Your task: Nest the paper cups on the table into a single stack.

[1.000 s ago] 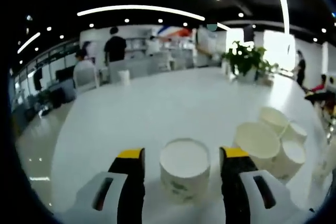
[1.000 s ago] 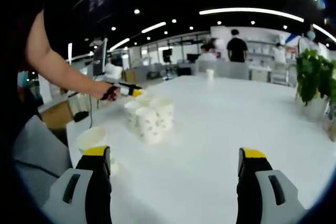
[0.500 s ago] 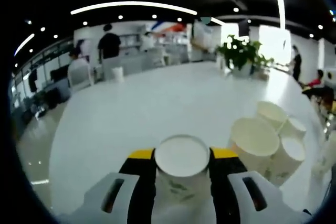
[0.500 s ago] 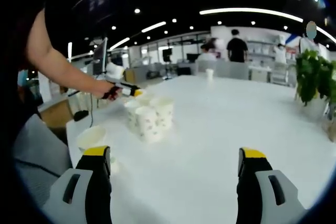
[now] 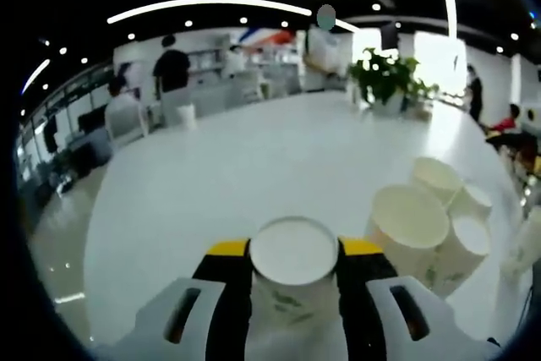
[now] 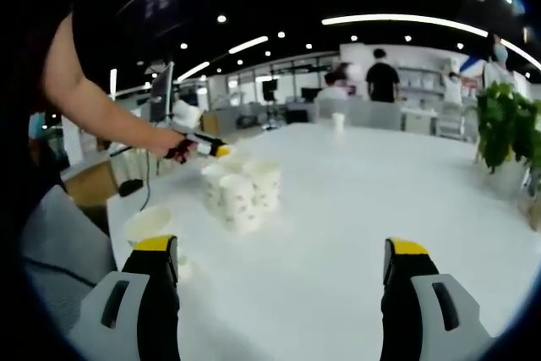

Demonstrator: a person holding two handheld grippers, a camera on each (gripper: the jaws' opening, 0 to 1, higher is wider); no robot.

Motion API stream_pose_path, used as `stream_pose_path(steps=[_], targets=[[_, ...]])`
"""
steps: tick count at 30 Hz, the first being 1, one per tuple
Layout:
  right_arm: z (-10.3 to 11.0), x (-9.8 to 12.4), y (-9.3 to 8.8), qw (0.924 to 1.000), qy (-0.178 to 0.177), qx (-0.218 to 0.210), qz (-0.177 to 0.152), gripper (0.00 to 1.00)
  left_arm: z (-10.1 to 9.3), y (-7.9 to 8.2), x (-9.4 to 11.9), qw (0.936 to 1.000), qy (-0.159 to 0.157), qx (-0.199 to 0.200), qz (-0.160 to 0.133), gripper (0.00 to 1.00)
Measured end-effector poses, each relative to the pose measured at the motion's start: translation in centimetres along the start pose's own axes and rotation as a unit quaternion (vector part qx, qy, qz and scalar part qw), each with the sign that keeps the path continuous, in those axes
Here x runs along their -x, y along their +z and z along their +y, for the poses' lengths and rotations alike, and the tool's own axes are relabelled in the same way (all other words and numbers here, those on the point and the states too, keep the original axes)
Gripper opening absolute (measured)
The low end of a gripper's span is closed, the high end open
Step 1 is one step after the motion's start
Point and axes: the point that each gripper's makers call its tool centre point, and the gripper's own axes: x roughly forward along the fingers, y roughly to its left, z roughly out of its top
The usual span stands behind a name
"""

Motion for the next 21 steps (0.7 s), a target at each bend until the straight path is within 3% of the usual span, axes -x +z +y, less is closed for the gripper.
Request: stream_pose_path(steps=[10,17,21], targets=[[0.1,-0.2,0.2,1.0,0.002,0.001,0.0,1.0,0.6,1.2,-0.1,0.9998,0.0,-0.01,0.016,0.37],[0.0,-0.4,0.8,1.0,0.003,0.002,-0.006,1.0,1.3,3.6,0.3,1.0,0.001,0.007,0.003,0.37],[0.1,-0.4,1.0,0.9999,0.004,0.004,-0.008,1.0,1.4,4.6,0.7,1.0,0.004,-0.005,-0.002,0.37]])
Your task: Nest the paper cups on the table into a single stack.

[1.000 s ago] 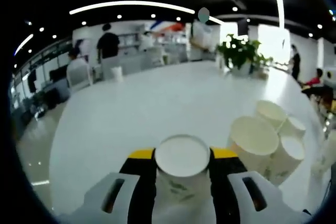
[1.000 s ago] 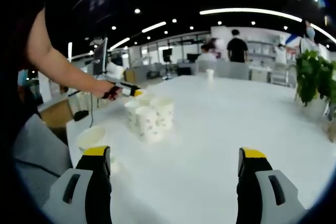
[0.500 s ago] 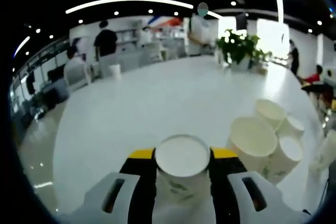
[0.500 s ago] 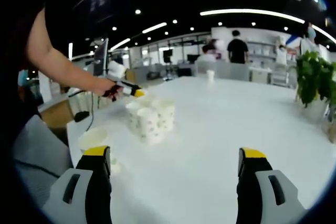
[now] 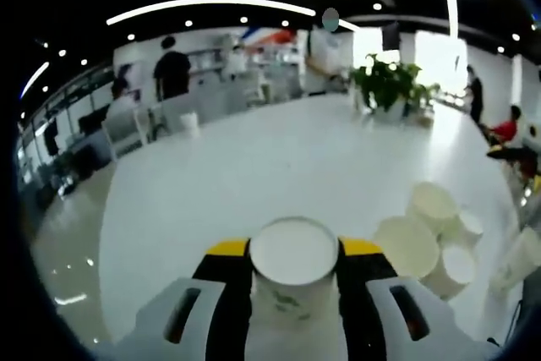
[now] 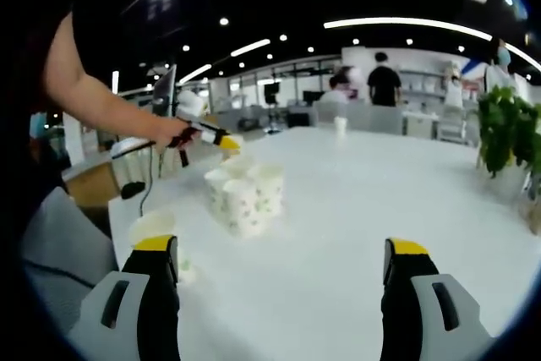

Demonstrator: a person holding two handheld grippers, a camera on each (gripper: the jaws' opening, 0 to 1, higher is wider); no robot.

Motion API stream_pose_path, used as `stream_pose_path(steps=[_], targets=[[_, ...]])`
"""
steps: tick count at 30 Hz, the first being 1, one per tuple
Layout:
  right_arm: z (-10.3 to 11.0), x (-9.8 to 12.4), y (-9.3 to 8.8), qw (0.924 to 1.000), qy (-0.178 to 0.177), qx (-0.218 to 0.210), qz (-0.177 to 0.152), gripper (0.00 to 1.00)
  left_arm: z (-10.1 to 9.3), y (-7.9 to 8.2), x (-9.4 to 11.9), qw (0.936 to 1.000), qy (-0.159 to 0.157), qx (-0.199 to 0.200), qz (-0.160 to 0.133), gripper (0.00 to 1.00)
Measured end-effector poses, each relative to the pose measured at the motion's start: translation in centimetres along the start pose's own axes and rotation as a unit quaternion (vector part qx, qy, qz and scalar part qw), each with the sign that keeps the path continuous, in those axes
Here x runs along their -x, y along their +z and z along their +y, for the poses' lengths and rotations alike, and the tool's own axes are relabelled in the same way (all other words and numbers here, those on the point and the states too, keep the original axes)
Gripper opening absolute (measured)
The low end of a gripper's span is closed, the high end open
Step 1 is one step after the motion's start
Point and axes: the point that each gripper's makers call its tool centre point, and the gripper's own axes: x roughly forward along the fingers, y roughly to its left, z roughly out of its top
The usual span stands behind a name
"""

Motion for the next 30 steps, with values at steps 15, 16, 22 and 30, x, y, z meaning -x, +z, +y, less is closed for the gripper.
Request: stream_pose_path(steps=[15,16,22,30], targets=[[0.1,0.0,0.9,0.9999,0.003,0.01,-0.007,1.0,0.4,3.2,1.3,0.9997,-0.004,0.006,-0.023,0.37],[0.1,0.0,0.9,0.9999,0.004,0.011,-0.007,1.0,0.5,3.3,1.4,0.9998,-0.004,0.001,-0.022,0.37],[0.3,0.1,1.0,0.9999,0.006,0.014,-0.007,1.0,0.9,3.6,1.9,0.9997,0.003,-0.015,-0.021,0.37],[0.3,0.1,1.1,0.9998,0.009,0.018,-0.004,1.0,1.3,3.7,2.4,0.9998,0.008,-0.011,-0.016,0.37]])
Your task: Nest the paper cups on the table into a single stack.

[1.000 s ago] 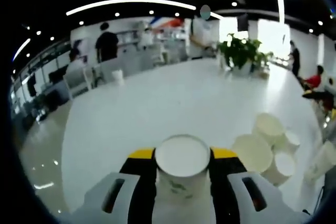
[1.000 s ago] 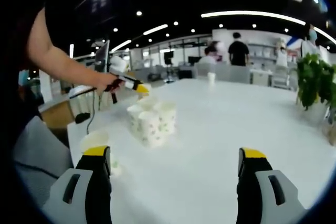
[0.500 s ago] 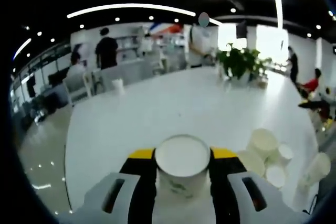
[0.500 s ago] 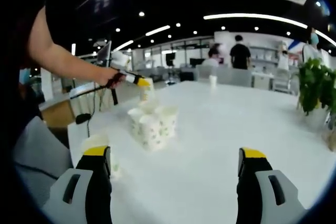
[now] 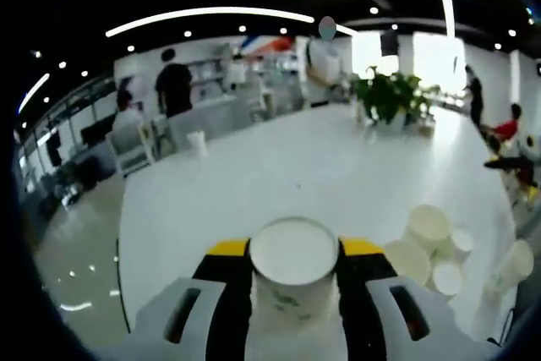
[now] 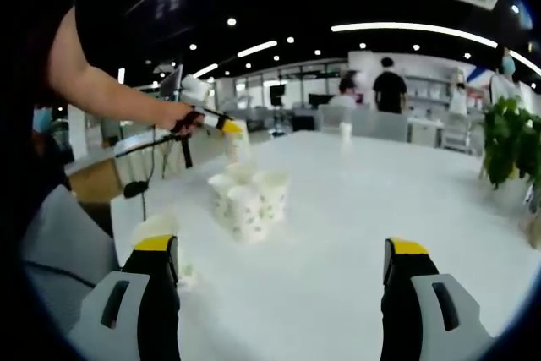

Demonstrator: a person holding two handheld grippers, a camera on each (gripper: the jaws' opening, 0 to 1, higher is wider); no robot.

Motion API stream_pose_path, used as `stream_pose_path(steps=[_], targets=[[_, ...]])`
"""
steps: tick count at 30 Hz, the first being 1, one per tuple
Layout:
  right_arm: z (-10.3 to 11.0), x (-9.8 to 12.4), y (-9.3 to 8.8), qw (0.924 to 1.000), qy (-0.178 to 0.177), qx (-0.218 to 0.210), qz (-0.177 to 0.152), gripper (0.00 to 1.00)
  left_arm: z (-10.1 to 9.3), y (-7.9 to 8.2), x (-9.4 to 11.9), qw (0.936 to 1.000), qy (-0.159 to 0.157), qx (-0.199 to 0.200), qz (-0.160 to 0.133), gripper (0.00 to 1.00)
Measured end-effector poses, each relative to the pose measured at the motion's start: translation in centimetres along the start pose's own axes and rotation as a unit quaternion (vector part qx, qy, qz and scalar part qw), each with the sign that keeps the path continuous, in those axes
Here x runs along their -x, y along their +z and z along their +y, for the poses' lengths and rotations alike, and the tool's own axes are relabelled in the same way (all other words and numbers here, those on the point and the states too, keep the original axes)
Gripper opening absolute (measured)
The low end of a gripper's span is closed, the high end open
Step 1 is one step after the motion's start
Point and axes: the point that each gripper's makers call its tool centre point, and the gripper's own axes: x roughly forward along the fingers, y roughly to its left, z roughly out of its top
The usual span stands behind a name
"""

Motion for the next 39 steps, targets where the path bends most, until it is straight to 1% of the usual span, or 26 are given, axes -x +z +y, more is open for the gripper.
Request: stream_pose_path(steps=[9,10,16,20,23,28,33,39], targets=[[-0.1,-0.4,0.4,1.0,0.001,0.002,-0.001,1.0,-0.3,1.5,0.3,0.9999,-0.007,0.007,-0.006,0.37],[-0.1,-0.5,0.4,1.0,0.002,0.002,-0.002,1.0,-0.5,1.9,0.3,0.9998,-0.011,0.01,-0.012,0.37],[-0.1,-0.4,0.6,1.0,0.001,0.003,-0.004,1.0,-1.4,3.1,0.4,0.9996,-0.021,0.004,-0.017,0.36],[-0.1,-0.3,0.7,1.0,0.002,0.004,-0.005,1.0,-2.0,3.7,0.6,0.9994,-0.027,0.002,-0.022,0.37],[0.0,-0.2,0.7,1.0,0.003,0.004,-0.007,1.0,-2.8,3.9,0.7,0.9992,-0.033,-0.003,-0.022,0.36],[0.1,0.0,0.8,0.9999,0.004,0.006,-0.01,1.0,-3.9,3.8,1.2,0.999,-0.037,-0.01,-0.022,0.36],[0.3,0.0,0.9,0.9999,0.007,0.006,-0.012,1.0,-4.8,3.6,1.9,0.9989,-0.039,-0.008,-0.025,0.36],[0.5,0.0,1.0,0.9998,0.008,0.007,-0.015,1.0,-5.9,3.9,2.8,0.9986,-0.046,-0.008,-0.026,0.36]])
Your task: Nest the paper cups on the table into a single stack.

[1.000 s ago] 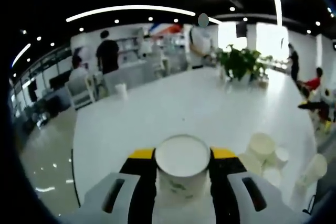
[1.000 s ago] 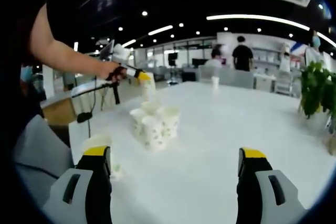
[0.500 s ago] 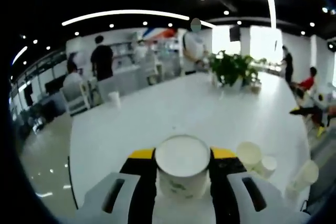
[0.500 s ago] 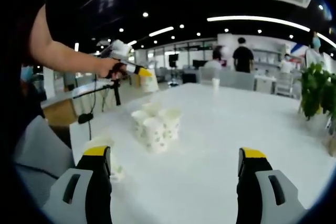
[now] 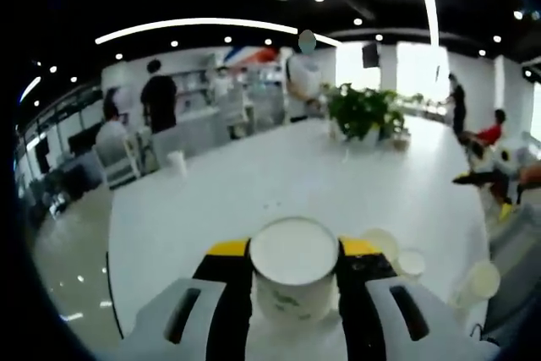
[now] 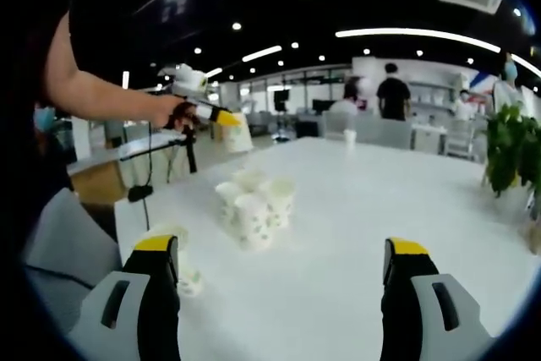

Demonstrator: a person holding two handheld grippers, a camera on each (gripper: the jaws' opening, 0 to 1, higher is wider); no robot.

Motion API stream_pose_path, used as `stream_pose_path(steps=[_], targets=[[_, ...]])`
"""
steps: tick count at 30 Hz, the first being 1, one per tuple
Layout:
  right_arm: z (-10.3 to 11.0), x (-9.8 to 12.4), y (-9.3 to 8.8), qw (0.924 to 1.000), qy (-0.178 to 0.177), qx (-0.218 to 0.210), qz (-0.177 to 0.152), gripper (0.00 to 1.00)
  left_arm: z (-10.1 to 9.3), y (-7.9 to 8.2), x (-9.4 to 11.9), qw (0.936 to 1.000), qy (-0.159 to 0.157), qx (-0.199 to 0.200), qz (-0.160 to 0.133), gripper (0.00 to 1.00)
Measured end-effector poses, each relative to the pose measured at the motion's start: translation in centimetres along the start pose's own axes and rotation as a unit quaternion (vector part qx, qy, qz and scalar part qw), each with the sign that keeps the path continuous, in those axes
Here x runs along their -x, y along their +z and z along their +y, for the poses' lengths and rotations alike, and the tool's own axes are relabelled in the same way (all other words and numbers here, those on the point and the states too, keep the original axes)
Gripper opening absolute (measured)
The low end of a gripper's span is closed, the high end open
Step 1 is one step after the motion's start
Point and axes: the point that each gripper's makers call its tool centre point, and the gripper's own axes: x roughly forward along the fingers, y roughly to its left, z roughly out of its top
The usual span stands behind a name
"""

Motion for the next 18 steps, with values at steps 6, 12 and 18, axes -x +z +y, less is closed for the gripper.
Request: stream_pose_path(steps=[6,12,18], targets=[[0.3,0.1,0.1,1.0,0.002,0.001,-0.003,1.0,-1.2,0.4,0.5,1.0,-0.009,-0.003,0.0,0.36],[0.5,0.1,0.3,1.0,0.003,0.002,-0.004,1.0,-2.9,0.7,0.7,0.9997,-0.024,-0.011,0.002,0.36],[0.7,0.4,0.3,1.0,0.0,0.001,-0.007,1.0,-4.6,0.7,0.9,0.9992,-0.038,-0.007,0.003,0.36]])
